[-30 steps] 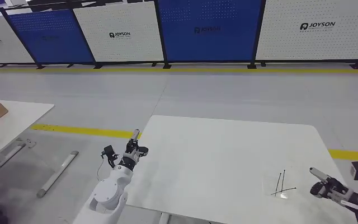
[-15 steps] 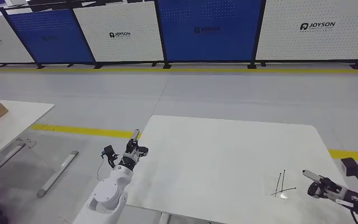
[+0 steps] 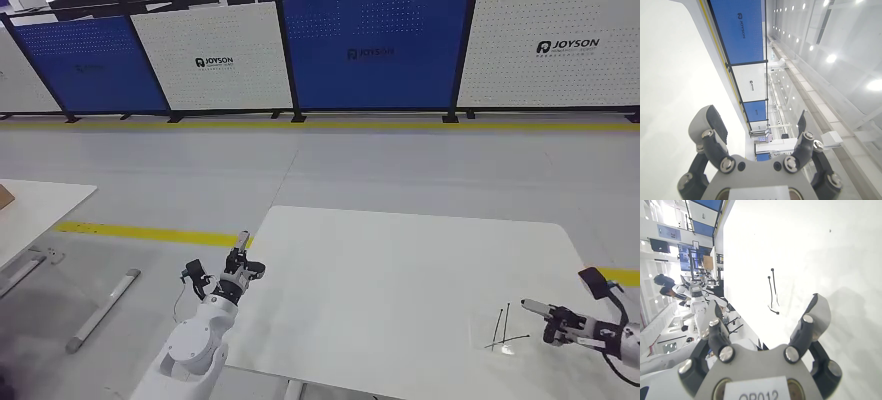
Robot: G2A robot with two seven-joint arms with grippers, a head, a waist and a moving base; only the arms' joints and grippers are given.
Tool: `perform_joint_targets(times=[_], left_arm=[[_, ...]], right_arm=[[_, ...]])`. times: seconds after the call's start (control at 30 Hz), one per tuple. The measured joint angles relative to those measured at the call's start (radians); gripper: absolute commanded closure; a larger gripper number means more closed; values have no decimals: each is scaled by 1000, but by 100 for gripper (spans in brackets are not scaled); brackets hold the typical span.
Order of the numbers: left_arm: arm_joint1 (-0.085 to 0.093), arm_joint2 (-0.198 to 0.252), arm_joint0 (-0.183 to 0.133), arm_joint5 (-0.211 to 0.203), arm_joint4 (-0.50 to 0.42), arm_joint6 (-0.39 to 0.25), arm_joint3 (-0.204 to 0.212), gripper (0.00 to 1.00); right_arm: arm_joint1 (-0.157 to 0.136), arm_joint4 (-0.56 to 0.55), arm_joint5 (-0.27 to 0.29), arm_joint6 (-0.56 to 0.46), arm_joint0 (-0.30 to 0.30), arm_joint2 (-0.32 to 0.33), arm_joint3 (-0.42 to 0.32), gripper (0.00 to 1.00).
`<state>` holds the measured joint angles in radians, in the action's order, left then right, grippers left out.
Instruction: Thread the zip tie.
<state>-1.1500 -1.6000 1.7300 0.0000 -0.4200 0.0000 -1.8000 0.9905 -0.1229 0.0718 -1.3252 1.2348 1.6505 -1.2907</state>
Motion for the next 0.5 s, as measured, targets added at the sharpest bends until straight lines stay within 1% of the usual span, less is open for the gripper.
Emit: perform_joint_targets(times=[0.23,0.3,0.37,0.43,0.47,0.5], left_arm=[[0,0,0,0,0,0,0,0],[0,0,0,0,0,0,0,0],[0,0,0,0,0,0,0,0],[0,0,0,0,0,0,0,0],[0,0,0,0,0,0,0,0],[0,0,0,0,0,0,0,0]], right_arm=[[0,1,3,-2,2,-3,-3,0],[0,22,34,-20,9,-14,-1,0],[-3,77,82,-66,7,-16,20,0],[-8,120,120,-69,12,-24,29,0],[-12,128,128,-67,15,-28,29,0],[-16,125,124,-63,16,-28,31,0]])
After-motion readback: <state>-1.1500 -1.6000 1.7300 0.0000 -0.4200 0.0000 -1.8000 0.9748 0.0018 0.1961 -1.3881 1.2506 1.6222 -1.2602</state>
